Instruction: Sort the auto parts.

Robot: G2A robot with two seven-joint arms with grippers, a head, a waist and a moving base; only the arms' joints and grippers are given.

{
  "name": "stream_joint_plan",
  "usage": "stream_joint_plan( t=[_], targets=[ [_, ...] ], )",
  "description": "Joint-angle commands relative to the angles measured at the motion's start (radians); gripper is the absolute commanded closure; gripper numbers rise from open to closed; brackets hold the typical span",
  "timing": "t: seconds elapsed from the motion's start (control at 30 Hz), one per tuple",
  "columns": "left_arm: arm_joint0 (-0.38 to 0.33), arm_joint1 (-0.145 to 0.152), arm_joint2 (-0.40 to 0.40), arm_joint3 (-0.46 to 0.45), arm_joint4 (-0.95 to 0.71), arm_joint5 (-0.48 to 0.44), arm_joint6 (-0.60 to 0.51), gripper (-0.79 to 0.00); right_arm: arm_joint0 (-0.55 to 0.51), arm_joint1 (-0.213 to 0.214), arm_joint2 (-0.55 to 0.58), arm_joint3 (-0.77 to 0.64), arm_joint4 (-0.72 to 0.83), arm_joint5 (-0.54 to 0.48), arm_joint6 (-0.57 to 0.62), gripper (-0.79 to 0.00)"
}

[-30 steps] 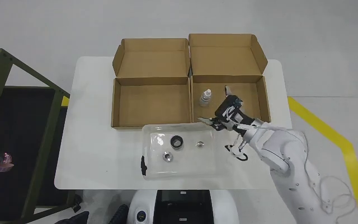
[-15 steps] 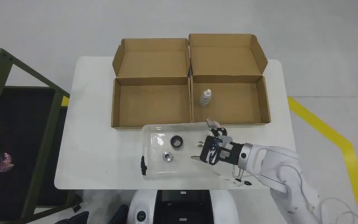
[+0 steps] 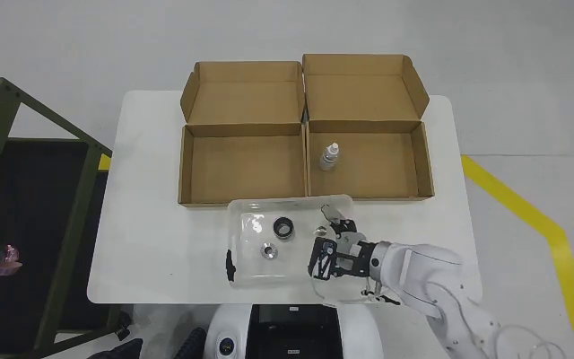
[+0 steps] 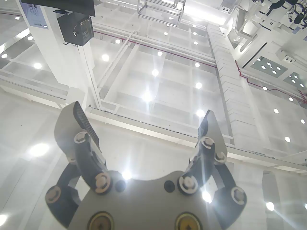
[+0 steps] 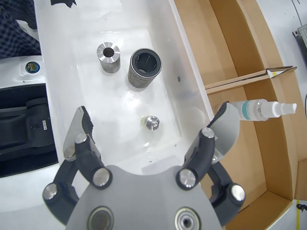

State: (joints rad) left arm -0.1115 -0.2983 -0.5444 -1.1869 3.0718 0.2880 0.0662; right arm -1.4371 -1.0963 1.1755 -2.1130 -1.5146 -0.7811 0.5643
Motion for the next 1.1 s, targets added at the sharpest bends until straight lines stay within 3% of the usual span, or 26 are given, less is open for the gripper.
stream_joint_plan(
  t=[0.0,0.53,0.87,1.0,1.07],
  targets=[
    [0.0,0.0,0.0,0.0,0.0,0.0,0.0,-0.785,0.01,-0.001,-0.013,0.013,-0.011,0.01,0.011,-0.785],
    [0.0,0.0,0.0,0.0,0.0,0.0,0.0,-0.785,0.084,-0.01,-0.092,0.11,-0.046,0.06,0.106,-0.699],
    [0.0,0.0,0.0,0.0,0.0,0.0,0.0,-0.785,0.119,-0.017,-0.134,0.152,-0.042,0.065,0.137,-0.529],
    [0.0,0.0,0.0,0.0,0.0,0.0,0.0,-0.785,0.134,-0.019,-0.148,0.172,-0.04,0.069,0.15,-0.511],
    [0.0,0.0,0.0,0.0,0.0,0.0,0.0,-0.785,0.141,-0.02,-0.153,0.179,-0.041,0.072,0.156,-0.394]
  ],
)
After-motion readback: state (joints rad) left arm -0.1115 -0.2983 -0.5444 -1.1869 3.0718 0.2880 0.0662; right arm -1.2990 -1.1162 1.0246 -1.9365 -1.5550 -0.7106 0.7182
